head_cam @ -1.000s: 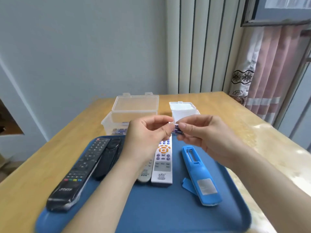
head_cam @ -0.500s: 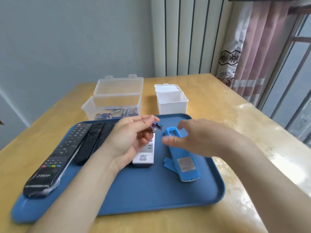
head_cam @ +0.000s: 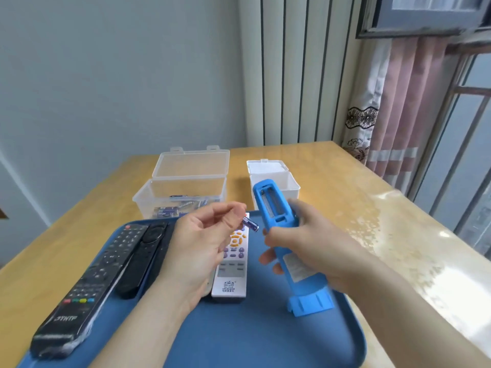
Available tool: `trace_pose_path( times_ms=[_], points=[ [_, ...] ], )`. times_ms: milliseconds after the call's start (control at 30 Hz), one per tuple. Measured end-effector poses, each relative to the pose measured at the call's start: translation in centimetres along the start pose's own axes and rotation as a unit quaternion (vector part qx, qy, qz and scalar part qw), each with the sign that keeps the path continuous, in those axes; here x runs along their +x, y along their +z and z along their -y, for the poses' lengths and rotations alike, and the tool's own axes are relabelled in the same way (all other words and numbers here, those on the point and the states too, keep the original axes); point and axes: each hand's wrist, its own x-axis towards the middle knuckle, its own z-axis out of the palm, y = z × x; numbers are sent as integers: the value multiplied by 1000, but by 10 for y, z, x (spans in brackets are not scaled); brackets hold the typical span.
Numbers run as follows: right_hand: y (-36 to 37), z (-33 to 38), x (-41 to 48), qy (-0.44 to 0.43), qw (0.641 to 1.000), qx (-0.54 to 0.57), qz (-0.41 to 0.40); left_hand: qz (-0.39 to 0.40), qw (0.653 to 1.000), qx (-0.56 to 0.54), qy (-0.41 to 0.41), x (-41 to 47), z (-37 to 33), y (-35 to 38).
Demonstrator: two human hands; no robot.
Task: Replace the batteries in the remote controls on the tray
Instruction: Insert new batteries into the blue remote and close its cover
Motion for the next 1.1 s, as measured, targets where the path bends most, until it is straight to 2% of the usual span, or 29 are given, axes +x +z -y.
trace_pose_path(
  times_ms=[133, 267, 333, 467, 600, 767, 900, 1100],
  points=[
    [16, -4, 0, -35, 993, 101, 45, -31, 988, 61, 136, -5, -7, 2],
    [20, 0, -2, -14, 963, 267, 28, -40, 972, 131, 191, -5, -6, 0],
    [19, -2, -1, -2, 954, 300, 9, -20, 964, 175, 201, -7, -3, -1],
    [18, -7, 2, 1, 954, 299, -10, 28, 946, 221, 234, -7, 2, -3],
    [17, -10, 6, 28, 955, 296, -5, -8, 918, 292, 267, -6, 4, -3],
    [14, -17, 11, 16, 977, 205, -54, -29, 932, 256, 256, -3, -1, -6],
    [19, -16, 6, -27, 988, 134, -68, -19, 900, 318, 297, -2, -1, -7],
    [25, -16, -1, -86, 995, 55, -22, -55, 849, 396, 346, 1, 6, -7]
  ],
)
